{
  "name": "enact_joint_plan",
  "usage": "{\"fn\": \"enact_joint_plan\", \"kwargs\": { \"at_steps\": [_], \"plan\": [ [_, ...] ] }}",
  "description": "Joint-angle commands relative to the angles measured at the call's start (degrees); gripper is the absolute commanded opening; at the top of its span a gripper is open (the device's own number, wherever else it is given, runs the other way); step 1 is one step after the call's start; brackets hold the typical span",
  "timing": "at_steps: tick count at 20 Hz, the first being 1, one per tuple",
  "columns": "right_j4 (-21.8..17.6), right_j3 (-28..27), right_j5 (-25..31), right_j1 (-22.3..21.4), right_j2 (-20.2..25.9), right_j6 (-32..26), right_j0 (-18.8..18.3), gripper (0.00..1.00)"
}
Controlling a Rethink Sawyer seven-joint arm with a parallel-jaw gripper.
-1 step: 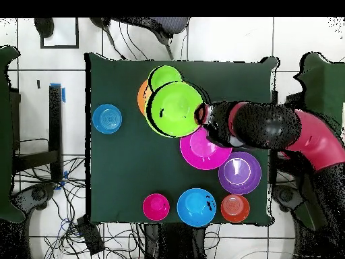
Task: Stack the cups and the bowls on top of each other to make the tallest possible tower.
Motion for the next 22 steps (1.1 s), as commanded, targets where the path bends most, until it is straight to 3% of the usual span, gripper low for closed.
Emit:
{"fn": "enact_joint_plan", "kwargs": {
  "at_steps": [1, 7, 22],
  "plan": [
    [-1.6, -6.9, -2.1, -0.6, -1.7, -0.4, 3.8, 0.00],
    [-2.7, -12.3, -3.2, 0.0, -4.5, 2.0, 6.0, 0.00],
    [-5.2, -29.0, 3.3, 6.5, -13.4, 3.4, 15.3, 0.00]
  ]
}}
